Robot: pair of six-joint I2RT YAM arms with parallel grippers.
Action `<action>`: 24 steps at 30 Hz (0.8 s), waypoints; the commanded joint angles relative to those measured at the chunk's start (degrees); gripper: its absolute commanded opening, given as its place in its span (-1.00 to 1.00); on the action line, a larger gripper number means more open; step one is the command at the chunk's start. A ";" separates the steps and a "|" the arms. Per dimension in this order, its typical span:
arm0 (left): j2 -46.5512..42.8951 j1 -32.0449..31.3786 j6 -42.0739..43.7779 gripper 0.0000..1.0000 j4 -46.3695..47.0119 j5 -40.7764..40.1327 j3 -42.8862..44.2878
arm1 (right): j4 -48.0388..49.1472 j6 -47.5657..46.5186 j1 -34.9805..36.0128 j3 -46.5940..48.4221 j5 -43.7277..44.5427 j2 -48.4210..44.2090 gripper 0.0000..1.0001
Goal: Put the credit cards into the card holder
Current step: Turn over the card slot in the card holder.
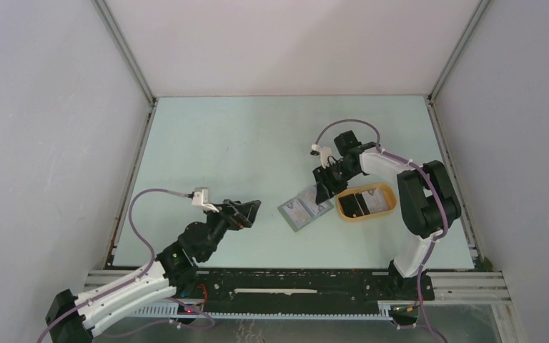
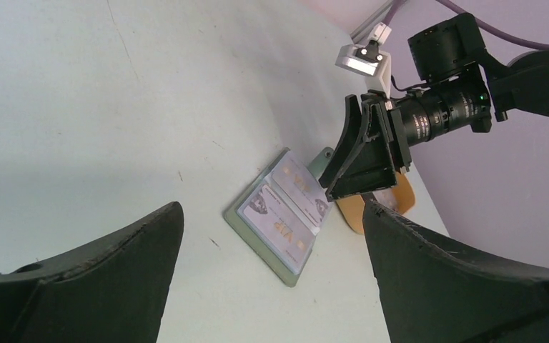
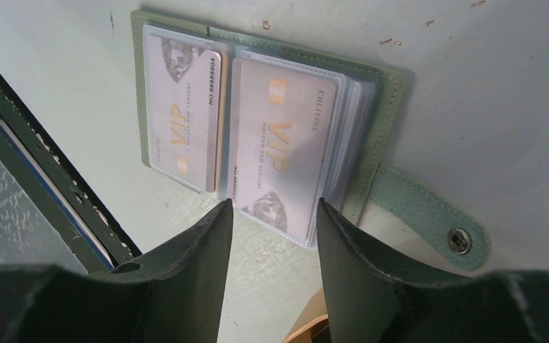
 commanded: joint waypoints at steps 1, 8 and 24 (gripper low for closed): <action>-1.20 0.17 -2.22 1.00 3.44 -0.86 -2.97 | -0.62 0.53 0.16 2.09 0.50 0.75 0.10; 6.59 0.17 -4.32 0.99 8.57 2.39 -3.45 | -1.08 0.65 0.11 2.43 1.58 2.23 0.10; 20.26 0.17 -5.82 0.93 18.02 6.75 -2.38 | -2.94 0.44 0.73 3.58 0.38 4.68 0.09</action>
